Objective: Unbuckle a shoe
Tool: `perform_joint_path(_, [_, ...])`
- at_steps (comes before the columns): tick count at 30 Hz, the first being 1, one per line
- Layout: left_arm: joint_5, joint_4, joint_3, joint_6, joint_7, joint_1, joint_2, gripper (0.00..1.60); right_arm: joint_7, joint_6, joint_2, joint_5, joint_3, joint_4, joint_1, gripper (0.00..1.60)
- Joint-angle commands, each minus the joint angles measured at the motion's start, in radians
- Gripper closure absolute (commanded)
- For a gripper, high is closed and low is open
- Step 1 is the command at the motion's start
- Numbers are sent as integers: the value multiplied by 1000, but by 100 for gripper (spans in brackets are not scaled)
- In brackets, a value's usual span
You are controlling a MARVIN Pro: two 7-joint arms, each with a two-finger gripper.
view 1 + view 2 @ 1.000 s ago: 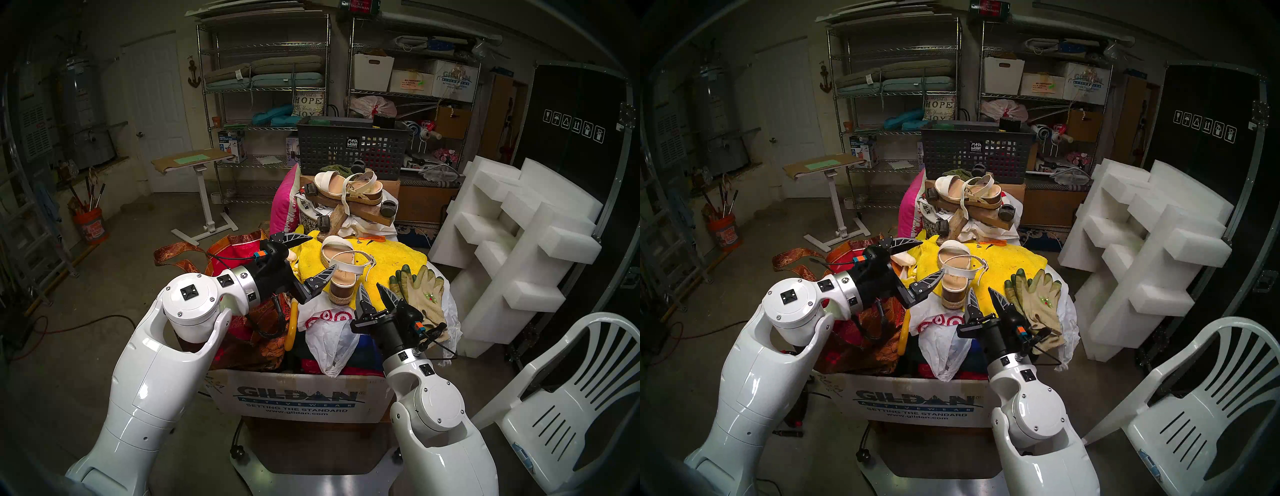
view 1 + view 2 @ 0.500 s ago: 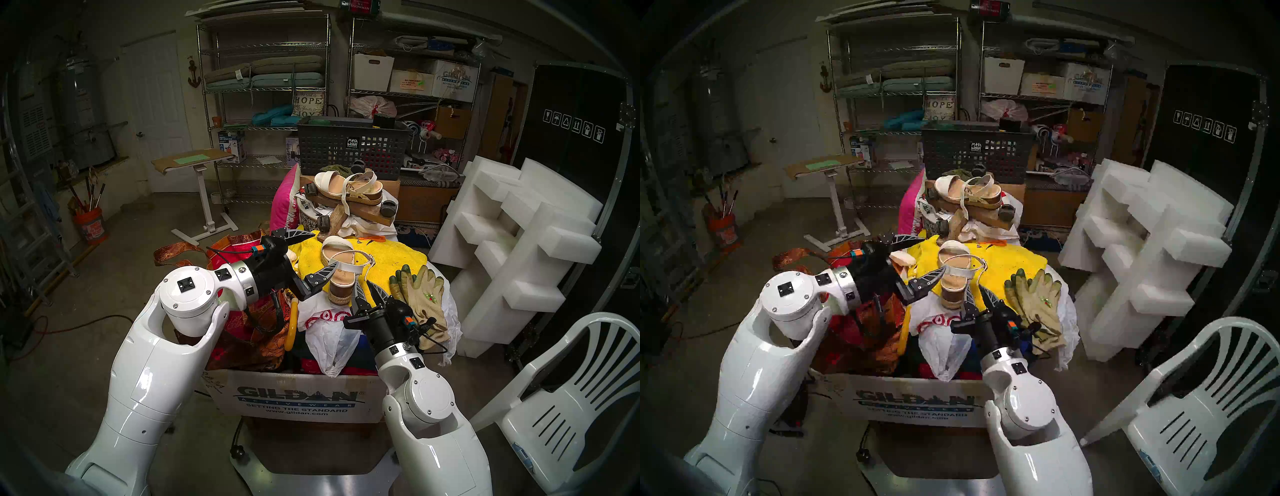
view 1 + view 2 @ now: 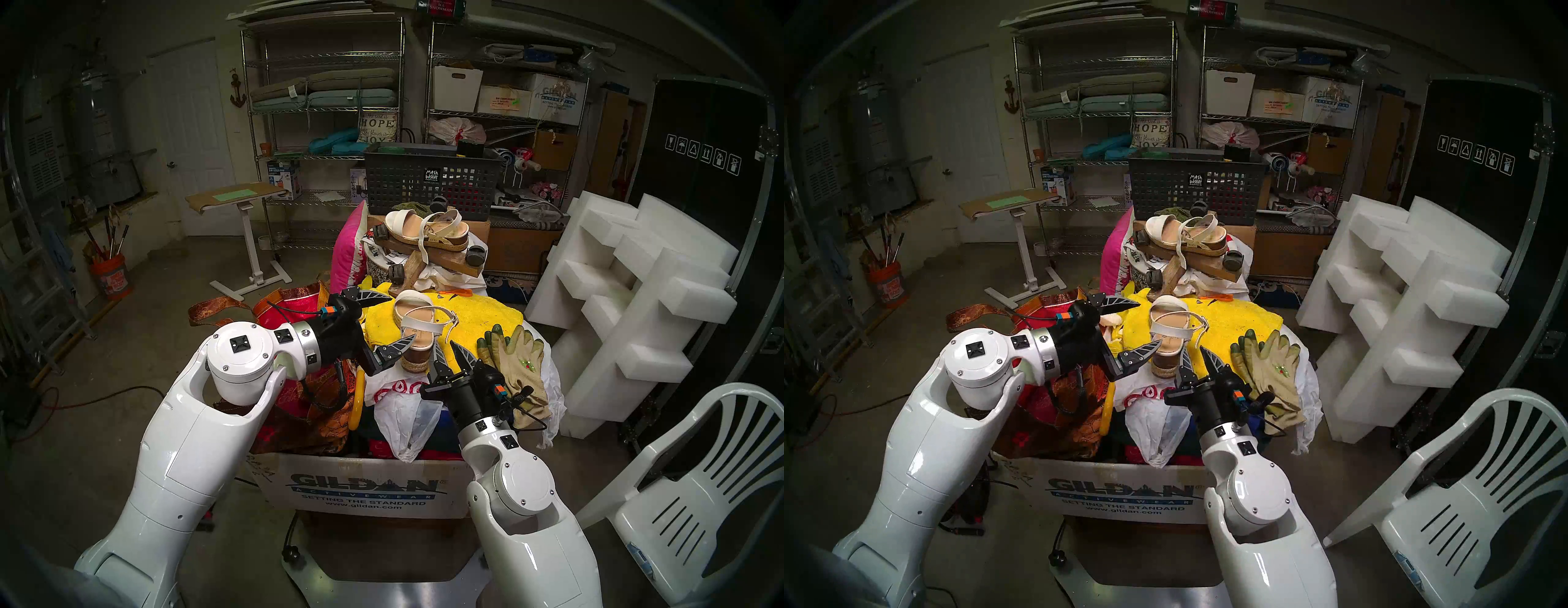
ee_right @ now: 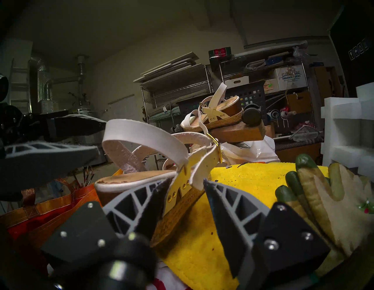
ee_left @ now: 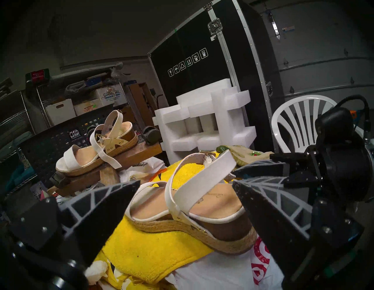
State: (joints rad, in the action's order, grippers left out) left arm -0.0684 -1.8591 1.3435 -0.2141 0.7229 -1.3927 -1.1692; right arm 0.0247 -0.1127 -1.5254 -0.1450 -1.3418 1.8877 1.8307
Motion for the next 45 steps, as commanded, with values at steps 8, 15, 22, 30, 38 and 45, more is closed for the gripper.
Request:
perform_joint_path(8, [20, 21, 0, 28, -22, 55, -27, 0, -3, -6, 0, -2, 0, 41, 7, 58])
perform_joint_path(15, [28, 38, -22, 28, -10, 76, -37, 0, -11, -2, -3, -7, -6, 27, 6, 67])
perform_joint_path(22, [35, 59, -40, 40, -17, 88, -46, 0, -17, 1, -4, -13, -9, 15, -3, 75])
perform_joint_path(30, [36, 75, -54, 56, -21, 99, -54, 0, -18, 2, -5, -20, -12, 4, -15, 75])
perform_joint_path(38, [31, 86, -68, 56, -24, 108, -66, 13, -13, 2, -1, -30, -15, -5, -24, 61])
perform_joint_path(45, [22, 105, -80, 56, -20, 119, -73, 72, -3, 8, 0, -36, -19, -5, -35, 58])
